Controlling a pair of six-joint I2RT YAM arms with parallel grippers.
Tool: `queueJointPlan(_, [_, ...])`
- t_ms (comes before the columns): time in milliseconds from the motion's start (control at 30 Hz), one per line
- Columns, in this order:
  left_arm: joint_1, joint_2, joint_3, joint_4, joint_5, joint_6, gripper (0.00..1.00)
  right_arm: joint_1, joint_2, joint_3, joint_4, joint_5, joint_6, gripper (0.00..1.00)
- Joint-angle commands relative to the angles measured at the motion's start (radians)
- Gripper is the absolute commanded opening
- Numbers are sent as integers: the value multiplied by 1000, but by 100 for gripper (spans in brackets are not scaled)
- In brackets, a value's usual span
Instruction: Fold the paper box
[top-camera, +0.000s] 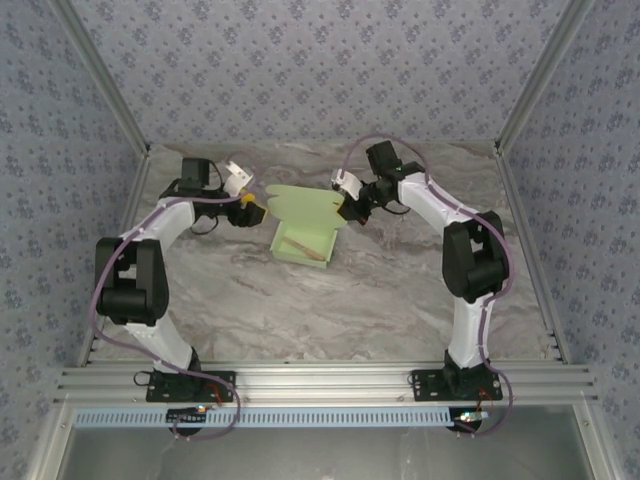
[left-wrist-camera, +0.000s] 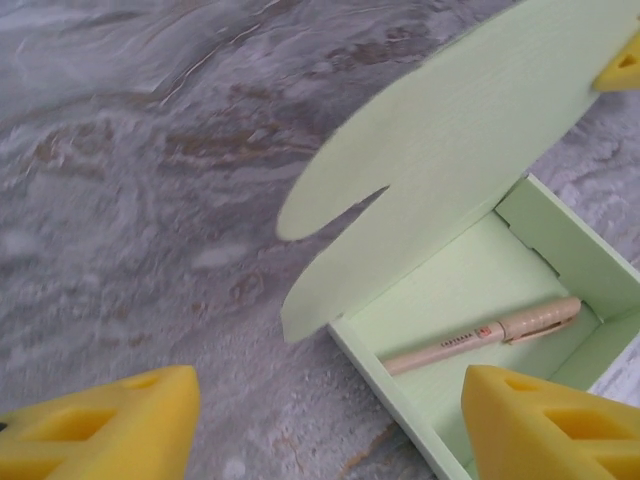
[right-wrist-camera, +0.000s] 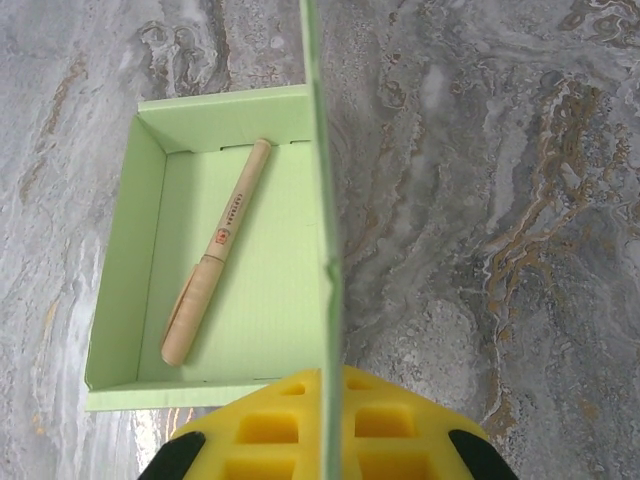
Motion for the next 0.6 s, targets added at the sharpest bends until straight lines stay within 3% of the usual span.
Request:
queueJointPlan(0, [-20,57,73,-116,53,200,71,-13,-39,-28,-36,-15,-60,3])
queueJointPlan(300, [-53,191,244,-265,76,299,70,-18,-40,-29,-21,-5,-82,4])
queueJointPlan(567, [-77,258,322,-316,93,317,49,-19,-38,-32,3,13,-72,4])
